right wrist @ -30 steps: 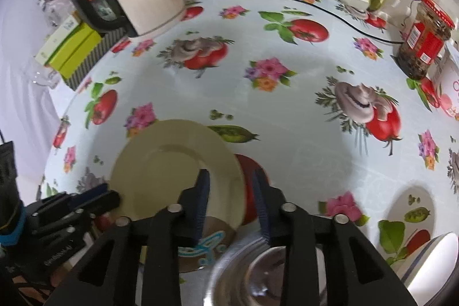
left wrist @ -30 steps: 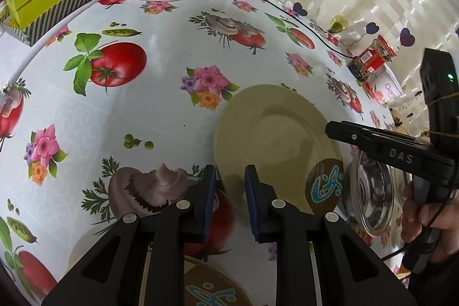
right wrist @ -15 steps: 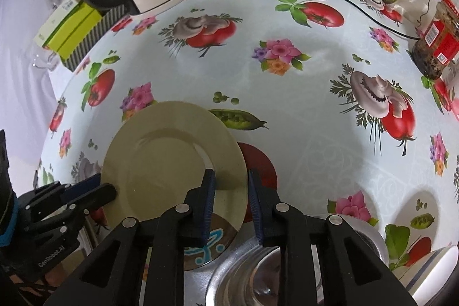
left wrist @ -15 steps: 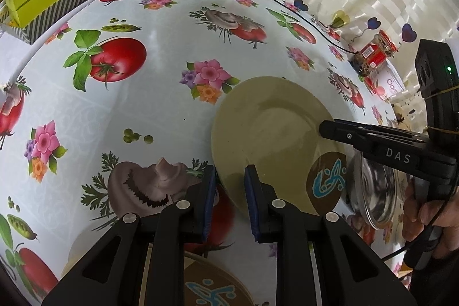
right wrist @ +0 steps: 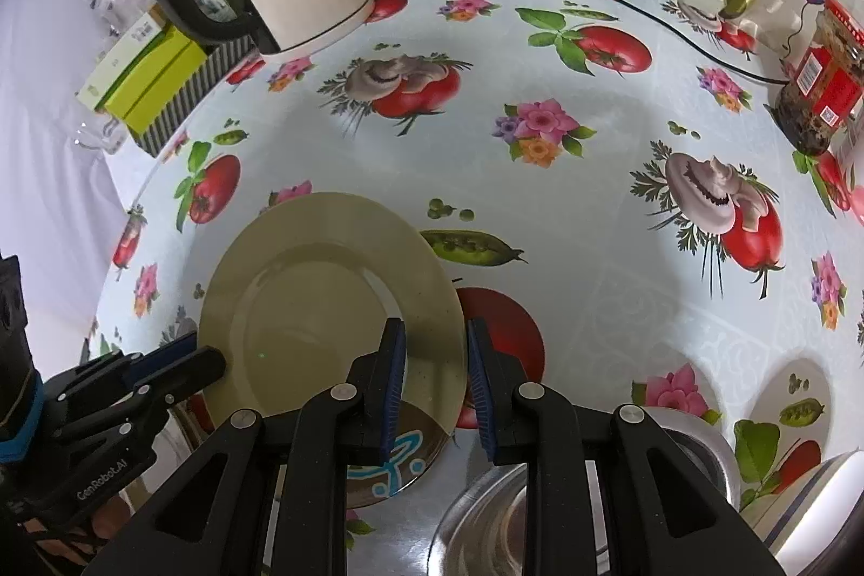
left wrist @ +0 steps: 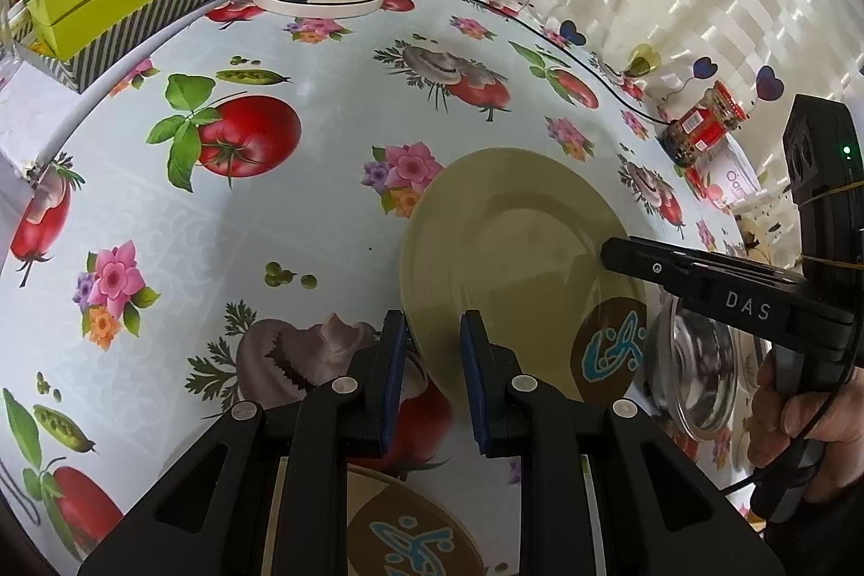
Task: Organize plates and bowls
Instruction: 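Lift and hold the tan plate upright with both grippers, then lower the held tan plate onto the stacked tan plates with both grippers, then open both grippers and lift them away from the plate stack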
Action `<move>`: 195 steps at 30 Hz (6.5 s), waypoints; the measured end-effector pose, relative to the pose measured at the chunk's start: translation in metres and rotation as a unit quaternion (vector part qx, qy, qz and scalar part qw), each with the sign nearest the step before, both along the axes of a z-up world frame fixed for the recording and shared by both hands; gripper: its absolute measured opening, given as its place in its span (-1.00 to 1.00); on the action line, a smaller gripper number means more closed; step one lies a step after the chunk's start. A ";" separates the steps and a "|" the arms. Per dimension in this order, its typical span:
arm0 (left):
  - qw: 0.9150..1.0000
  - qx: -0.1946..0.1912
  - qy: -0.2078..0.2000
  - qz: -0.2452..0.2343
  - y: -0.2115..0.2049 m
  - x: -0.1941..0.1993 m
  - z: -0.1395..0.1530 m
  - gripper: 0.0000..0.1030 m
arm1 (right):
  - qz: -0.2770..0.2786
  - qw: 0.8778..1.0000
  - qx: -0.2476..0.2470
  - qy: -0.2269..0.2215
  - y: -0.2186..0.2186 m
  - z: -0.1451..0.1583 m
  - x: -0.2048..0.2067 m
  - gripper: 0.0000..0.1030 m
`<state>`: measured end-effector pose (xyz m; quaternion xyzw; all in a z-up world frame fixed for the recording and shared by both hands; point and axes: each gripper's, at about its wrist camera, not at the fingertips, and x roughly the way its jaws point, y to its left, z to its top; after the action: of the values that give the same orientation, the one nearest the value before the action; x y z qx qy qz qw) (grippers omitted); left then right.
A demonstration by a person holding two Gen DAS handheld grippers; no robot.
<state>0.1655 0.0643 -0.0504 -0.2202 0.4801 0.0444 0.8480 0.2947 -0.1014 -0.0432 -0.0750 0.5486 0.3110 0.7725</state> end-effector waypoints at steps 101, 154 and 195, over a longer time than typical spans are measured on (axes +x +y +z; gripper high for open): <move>0.997 0.023 0.025 0.075 0.044 -0.164 0.003 -0.58 | 0.093 0.995 -0.015 0.011 0.062 -0.004 -0.166 -0.54; 0.997 0.025 0.009 0.070 0.052 -0.164 0.004 -0.58 | 0.080 0.996 0.027 -0.006 0.040 0.000 -0.172 -0.73; 0.995 0.066 -0.060 -0.047 -0.048 -0.138 0.060 -0.55 | -0.054 0.989 0.107 -0.086 -0.115 0.061 -0.214 -0.10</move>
<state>0.0279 0.0166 0.0094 -0.1430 0.4340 0.0225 0.8892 0.0812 -0.2162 0.0174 0.0115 0.4470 0.3183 0.8359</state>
